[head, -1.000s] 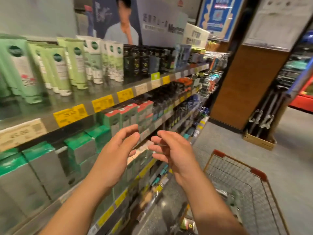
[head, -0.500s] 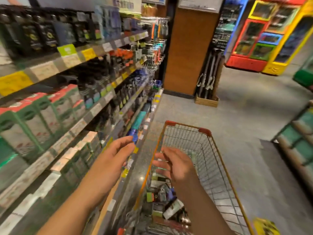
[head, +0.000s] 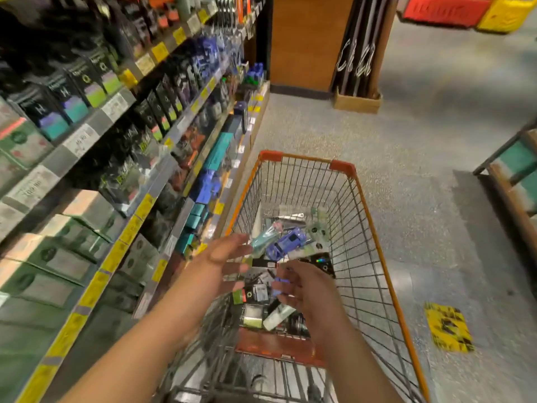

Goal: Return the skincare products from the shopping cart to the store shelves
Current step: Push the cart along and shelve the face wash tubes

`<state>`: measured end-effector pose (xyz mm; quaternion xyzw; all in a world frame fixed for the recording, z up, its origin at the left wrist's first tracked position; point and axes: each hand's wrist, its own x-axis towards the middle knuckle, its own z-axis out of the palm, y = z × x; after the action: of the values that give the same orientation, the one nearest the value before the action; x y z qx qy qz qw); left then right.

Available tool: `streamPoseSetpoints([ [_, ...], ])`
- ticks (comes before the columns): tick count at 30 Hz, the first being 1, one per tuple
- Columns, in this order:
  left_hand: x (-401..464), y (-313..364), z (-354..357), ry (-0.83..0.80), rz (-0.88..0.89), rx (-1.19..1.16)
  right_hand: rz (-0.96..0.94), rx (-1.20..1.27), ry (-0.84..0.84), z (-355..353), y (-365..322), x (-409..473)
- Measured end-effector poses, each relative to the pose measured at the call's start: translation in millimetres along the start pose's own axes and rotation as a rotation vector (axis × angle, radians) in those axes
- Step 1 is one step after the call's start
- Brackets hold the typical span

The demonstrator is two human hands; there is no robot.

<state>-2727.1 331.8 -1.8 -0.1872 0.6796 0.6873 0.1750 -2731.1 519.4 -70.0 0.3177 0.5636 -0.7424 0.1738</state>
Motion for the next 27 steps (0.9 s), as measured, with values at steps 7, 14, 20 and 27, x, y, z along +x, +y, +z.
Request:
streamPoseSetpoints([
  [7, 59, -34, 32, 0.041, -0.294, -0.224, 0.191, 0.007, -0.021, -26, 29, 101],
  [14, 117, -67, 54, 0.173, -0.392, -0.222, 0.202, -0.124, -0.065, -25, 63, 196],
  [20, 175, -80, 71, 0.227, -0.465, -0.197, 0.236, 0.001, 0.017, -15, 84, 290],
  [27, 223, -88, 73, 0.234, -0.448, -0.19, 0.051, 0.026, 0.087, -3, 80, 385],
])
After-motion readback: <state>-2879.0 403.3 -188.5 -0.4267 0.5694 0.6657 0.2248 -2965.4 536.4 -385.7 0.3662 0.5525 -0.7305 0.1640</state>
